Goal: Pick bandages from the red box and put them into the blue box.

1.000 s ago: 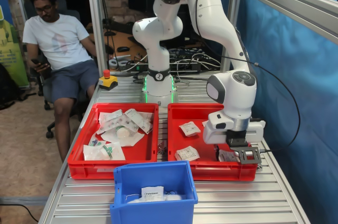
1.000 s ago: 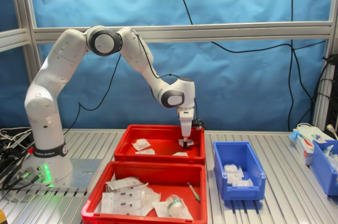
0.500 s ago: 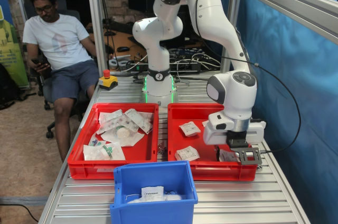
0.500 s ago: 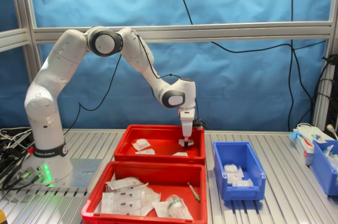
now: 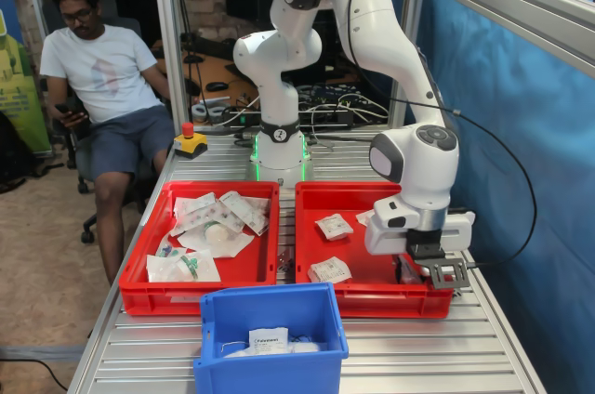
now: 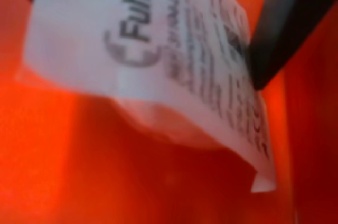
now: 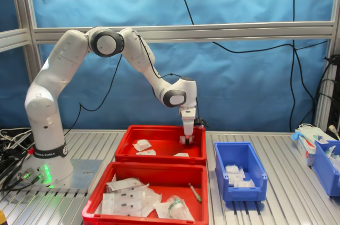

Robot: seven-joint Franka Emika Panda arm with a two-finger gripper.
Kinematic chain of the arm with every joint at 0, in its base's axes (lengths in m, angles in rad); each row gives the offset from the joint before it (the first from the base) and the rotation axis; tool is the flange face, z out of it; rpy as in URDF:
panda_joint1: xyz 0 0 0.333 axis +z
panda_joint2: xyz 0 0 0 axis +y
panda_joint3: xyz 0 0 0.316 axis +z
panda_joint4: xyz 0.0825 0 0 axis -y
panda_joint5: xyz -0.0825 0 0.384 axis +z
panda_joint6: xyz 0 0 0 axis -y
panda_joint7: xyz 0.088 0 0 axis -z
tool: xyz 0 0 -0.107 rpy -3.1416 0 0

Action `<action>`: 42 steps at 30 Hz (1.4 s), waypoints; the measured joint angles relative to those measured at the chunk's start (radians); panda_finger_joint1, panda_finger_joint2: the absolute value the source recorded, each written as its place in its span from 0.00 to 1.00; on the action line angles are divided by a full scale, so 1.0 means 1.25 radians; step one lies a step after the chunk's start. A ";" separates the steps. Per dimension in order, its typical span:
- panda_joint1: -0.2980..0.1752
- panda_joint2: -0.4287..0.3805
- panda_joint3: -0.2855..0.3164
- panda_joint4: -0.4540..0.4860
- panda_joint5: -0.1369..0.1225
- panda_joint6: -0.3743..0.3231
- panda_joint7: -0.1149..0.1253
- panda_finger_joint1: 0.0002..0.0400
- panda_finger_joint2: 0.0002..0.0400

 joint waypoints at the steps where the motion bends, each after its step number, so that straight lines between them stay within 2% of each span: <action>1: 0.000 0.000 0.001 0.001 0.000 0.000 0.000 0.60 0.60; 3: 0.000 0.000 0.002 0.003 0.000 0.000 0.001 0.60 0.60; 4: 0.000 0.000 0.003 0.003 0.000 0.000 0.001 0.47 0.47; 9: 0.001 0.000 0.003 0.005 0.000 0.000 0.001 0.47 0.47; 10: 0.001 0.000 0.003 0.006 0.000 0.000 0.001 0.35 0.35; 13: 0.002 0.000 0.003 0.007 0.000 0.000 0.002 0.35 0.35; 14: 0.002 0.000 0.003 0.007 0.000 0.000 0.002 0.22 0.22; 18: 0.002 0.000 0.003 0.007 0.000 0.000 0.002 0.22 0.22; 19: 0.002 0.000 0.003 0.007 0.000 0.000 0.002 0.16 0.16; 31: 0.003 -0.008 -0.002 0.007 0.000 -0.004 0.002 0.16 0.16; 42: 0.003 -0.086 -0.038 0.007 0.000 -0.090 -0.005 0.16 0.16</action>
